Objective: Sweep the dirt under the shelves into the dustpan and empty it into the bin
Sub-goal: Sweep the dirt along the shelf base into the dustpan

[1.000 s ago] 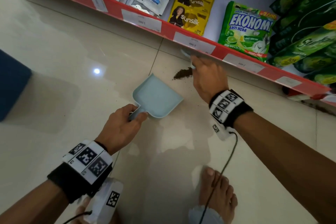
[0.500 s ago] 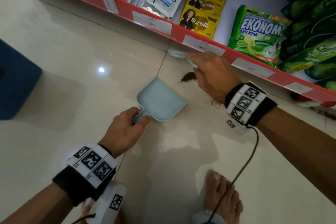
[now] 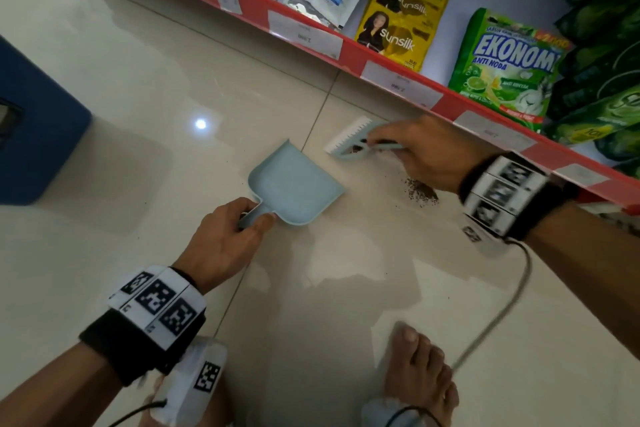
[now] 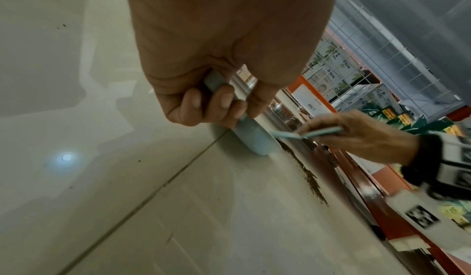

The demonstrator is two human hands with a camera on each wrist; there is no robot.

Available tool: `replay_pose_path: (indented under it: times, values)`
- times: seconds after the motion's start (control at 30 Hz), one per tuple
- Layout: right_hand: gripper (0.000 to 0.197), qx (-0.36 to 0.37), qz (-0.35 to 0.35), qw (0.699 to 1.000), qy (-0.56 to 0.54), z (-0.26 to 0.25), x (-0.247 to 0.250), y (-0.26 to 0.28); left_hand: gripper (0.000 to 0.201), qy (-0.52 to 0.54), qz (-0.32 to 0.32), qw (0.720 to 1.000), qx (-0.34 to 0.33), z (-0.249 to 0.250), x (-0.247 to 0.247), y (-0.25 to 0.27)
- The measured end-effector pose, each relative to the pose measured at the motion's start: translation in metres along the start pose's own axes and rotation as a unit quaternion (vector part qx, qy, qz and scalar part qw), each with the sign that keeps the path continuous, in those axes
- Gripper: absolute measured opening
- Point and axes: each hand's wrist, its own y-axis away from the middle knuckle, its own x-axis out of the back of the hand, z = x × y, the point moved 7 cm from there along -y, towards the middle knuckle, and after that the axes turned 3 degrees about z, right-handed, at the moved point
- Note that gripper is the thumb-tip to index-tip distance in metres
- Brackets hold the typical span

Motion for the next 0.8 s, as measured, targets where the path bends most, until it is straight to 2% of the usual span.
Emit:
replay_pose_path:
  times: [0.1,0.17,0.27,0.33,0.47,0.57,0.7,0.8]
  values:
    - [0.040,-0.017,-0.004,1.000,-0.005,0.014,0.009,0.031,0.040,0.004,0.008,1.000,0.000,0.001,0.004,-0.002]
    - [0.038,-0.007,0.022,0.999,-0.024,0.017,0.022,0.034,0.042,0.005,0.010,1.000,-0.001,0.004,0.004,-0.002]
    - [0.034,0.024,0.071,0.997,-0.025,0.008,0.036,0.015,0.041,0.003,0.000,1.000,-0.005,0.010,-0.001,0.000]
    - [0.038,0.031,0.091,0.995,-0.014,0.002,0.034,-0.007,0.041,0.001,-0.006,1.000,-0.009,0.014,-0.005,0.001]
    - [0.047,0.032,0.037,0.997,0.052,-0.011,0.006,-0.030,0.043,-0.004,-0.015,1.000,-0.011,0.019,-0.013,0.000]
    - [0.051,0.007,0.005,0.999,0.045,0.004,-0.002,-0.008,0.042,0.005,-0.023,1.000,-0.016,0.024,-0.020,-0.003]
    - [0.046,-0.034,-0.024,0.999,0.024,0.035,0.007,0.037,0.035,0.014,-0.032,0.999,-0.017,0.025,-0.028,-0.008]
    - [0.040,-0.022,0.051,0.998,0.022,0.038,0.028,0.056,0.034,0.011,-0.039,0.999,-0.026,0.028,-0.033,-0.011]
